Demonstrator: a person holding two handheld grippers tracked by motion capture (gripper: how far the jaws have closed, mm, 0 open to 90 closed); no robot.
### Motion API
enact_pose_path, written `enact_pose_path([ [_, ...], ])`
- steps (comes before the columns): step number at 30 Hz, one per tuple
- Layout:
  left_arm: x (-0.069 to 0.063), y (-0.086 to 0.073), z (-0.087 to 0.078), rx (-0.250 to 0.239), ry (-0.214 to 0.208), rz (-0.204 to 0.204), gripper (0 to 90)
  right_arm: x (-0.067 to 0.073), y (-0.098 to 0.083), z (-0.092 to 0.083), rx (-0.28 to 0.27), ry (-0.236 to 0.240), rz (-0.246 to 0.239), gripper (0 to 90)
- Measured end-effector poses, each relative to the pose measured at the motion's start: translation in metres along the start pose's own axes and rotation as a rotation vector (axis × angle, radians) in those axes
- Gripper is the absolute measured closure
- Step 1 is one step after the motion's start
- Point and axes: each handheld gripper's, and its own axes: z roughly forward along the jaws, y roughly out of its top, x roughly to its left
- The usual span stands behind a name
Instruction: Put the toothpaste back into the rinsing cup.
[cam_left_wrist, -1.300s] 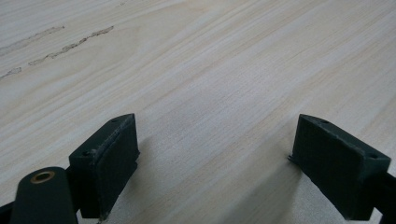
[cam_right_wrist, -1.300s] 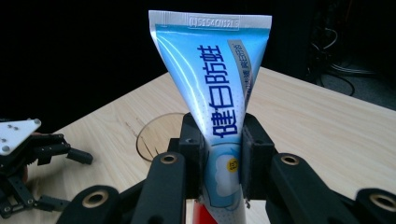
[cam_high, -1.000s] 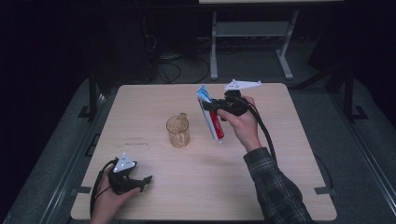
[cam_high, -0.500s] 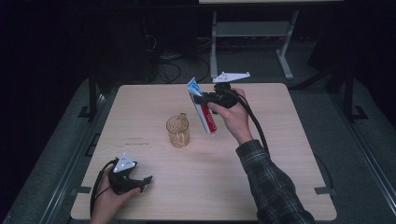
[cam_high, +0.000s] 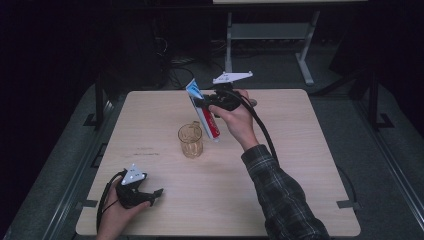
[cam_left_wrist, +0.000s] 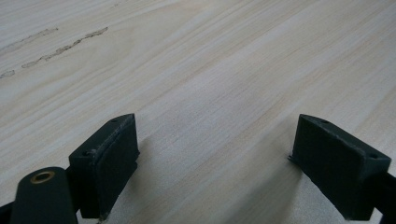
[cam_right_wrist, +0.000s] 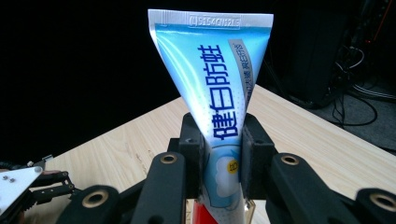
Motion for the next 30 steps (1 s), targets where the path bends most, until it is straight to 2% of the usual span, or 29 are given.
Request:
enact_pose_path([
  [30, -0.001, 0.0, 0.0, 0.001, -0.004, 0.004, 13.1, 0.015, 0.035, 0.035, -0.027, 0.026, -0.038, 73.5],
])
